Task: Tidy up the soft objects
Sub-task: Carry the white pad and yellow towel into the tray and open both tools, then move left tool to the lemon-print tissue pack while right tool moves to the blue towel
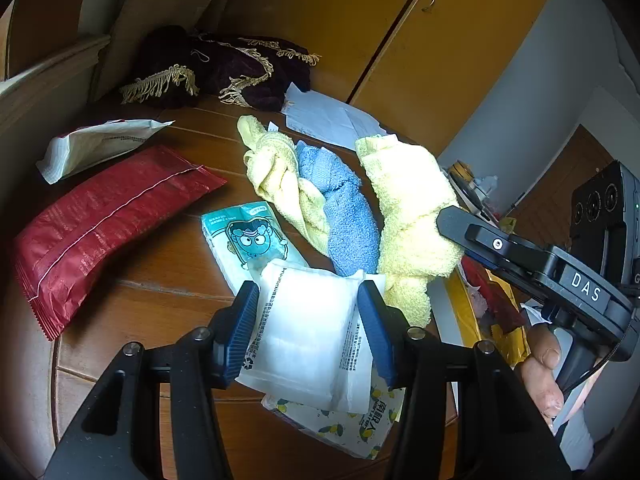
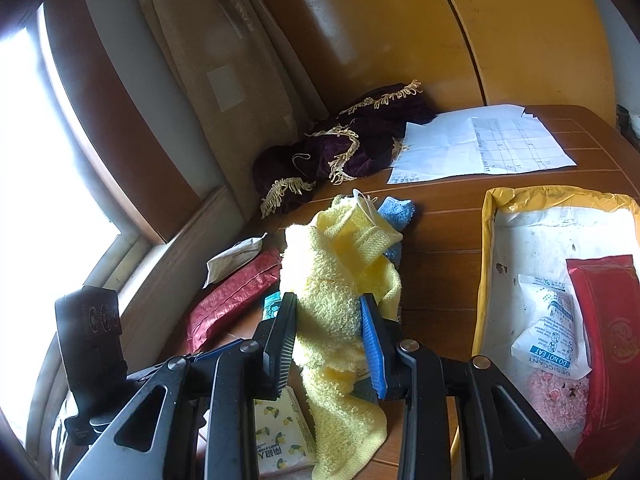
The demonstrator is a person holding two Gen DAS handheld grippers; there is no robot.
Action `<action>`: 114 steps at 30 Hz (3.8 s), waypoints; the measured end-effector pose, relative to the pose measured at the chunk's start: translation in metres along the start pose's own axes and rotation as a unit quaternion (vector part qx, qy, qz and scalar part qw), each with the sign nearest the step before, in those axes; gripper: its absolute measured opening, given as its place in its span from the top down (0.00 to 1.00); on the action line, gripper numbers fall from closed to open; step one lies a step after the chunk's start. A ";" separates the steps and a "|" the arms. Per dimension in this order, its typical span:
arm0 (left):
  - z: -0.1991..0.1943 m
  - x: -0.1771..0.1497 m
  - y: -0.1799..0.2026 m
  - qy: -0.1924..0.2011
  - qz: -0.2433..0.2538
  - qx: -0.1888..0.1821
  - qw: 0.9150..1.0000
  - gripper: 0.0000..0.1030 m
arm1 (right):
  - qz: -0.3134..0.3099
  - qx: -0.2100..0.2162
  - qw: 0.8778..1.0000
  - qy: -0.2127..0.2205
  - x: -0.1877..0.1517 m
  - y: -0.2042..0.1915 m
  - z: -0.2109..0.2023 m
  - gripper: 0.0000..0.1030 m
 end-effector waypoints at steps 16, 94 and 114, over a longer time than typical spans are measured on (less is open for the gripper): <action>-0.016 0.011 0.051 0.024 -0.004 -0.052 0.998 0.52 | 0.010 0.009 0.995 0.096 0.023 0.018 -0.130 0.69; 0.009 -0.052 0.050 -0.038 -0.082 0.095 0.991 0.30 | 0.049 0.003 0.999 0.006 -0.018 0.022 -0.052 0.38; 0.022 -0.048 0.060 -0.039 -0.029 0.157 0.986 0.30 | 0.056 -0.007 0.998 -0.003 -0.019 0.026 -0.047 0.38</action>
Point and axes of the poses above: each gripper's, at about its wrist camera, not at the fingertips, and z roughly the way its jaws point, y to its right, x to its top, the point moved 2 cm from there along z, roughly the way its jaws point, and after that the axes turned 4 degrees about z, right-handed, at the moved point
